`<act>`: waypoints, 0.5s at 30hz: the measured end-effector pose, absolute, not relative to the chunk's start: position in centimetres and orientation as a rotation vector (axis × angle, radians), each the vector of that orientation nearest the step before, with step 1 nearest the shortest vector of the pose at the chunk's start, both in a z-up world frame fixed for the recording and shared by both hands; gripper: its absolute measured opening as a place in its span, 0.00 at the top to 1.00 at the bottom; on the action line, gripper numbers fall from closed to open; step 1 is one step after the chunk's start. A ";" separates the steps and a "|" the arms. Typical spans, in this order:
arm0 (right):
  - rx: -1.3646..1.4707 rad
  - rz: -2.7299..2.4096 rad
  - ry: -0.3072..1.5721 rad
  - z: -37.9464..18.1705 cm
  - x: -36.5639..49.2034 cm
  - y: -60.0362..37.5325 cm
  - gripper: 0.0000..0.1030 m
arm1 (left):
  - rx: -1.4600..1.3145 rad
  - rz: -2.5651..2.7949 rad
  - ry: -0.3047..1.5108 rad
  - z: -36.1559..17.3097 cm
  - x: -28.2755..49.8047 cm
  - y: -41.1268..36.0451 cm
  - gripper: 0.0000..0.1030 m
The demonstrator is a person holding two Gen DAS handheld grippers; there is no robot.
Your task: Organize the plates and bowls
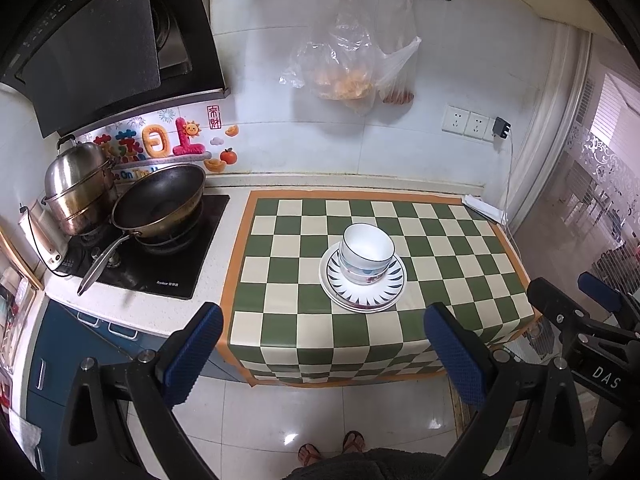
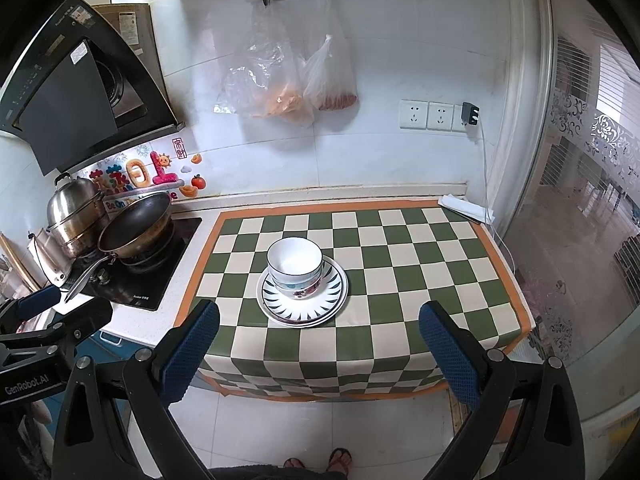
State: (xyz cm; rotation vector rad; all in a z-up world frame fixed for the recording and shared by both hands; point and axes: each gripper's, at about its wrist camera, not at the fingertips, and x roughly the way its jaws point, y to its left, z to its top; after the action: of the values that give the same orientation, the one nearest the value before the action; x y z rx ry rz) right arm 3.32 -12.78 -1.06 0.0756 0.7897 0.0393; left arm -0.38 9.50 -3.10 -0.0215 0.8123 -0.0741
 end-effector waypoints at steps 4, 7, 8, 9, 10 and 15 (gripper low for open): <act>0.075 0.038 0.788 -1.0 3.7 -12.9 0.01 | -0.020 -0.075 0.812 -3.1 -0.3 9.5 0.00; 0.076 0.038 0.789 -0.9 4.0 -13.1 0.01 | -0.022 -0.075 0.813 -3.1 -0.4 9.5 0.00; 0.074 0.038 0.789 -0.9 4.0 -13.1 0.01 | -0.024 -0.075 0.814 -3.1 -0.3 9.5 0.00; 0.073 0.037 0.790 -1.0 4.0 -13.1 0.01 | -0.024 -0.074 0.813 -3.1 -0.3 9.5 0.00; 0.074 0.037 0.791 -1.0 4.2 -13.2 0.01 | -0.022 -0.074 0.812 -3.1 -0.3 9.6 0.00; 0.073 0.037 0.792 -1.0 4.1 -13.1 0.01 | -0.022 -0.073 0.812 -3.1 -0.3 9.6 0.00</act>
State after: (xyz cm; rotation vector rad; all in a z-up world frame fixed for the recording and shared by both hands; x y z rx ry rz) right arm 4.14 -13.07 -1.00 0.0728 0.7918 0.0373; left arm -0.27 9.56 -3.09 -0.0224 0.8118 -0.0729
